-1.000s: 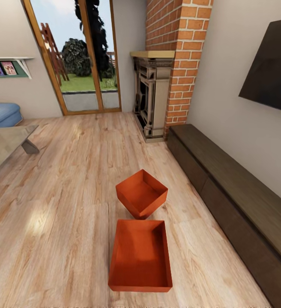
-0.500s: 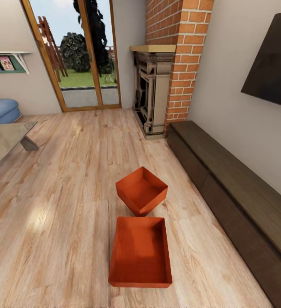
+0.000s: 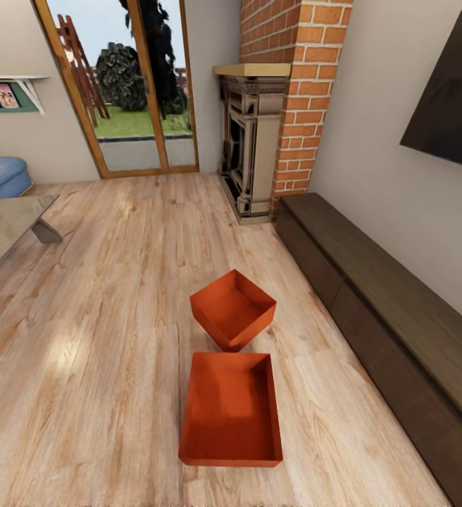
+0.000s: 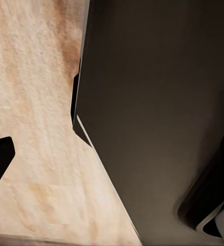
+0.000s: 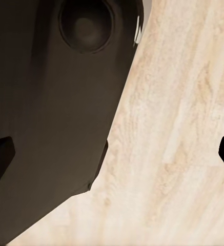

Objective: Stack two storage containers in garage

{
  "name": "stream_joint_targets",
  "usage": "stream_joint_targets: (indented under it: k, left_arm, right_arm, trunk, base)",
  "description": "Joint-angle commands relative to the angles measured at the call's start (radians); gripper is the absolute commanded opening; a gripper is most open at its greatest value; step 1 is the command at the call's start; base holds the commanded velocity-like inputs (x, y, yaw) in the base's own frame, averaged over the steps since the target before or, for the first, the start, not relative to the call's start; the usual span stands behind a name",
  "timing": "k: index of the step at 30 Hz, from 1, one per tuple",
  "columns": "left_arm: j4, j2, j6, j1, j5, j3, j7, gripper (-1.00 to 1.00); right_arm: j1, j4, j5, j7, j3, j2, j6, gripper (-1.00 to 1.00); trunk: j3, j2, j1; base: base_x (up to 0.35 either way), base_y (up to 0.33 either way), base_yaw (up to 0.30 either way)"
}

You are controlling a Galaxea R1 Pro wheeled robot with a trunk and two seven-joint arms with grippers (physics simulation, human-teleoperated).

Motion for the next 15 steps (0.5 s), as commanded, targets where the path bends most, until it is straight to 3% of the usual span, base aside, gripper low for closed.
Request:
stream_joint_targets:
  k: [1, 15]
  left_arm:
    - [-0.002, 0.0, 0.006, 0.0, 0.007, -0.001, 0.001, 1.0]
    - [-0.002, 0.0, 0.006, 0.0, 0.007, -0.001, 0.001, 1.0]
  right_arm:
    - [-0.001, 0.003, -0.007, 0.0, 0.008, 0.0, -0.006, 1.0]
    - [-0.001, 0.003, -0.008, 0.0, 0.006, 0.0, -0.006, 1.0]
  trunk:
    - [-0.002, 0.0, 0.0]
    - [-0.025, 0.0, 0.0]
  base:
    - [0.0, 0.0, 0.0]
    - [0.0, 0.0, 0.0]
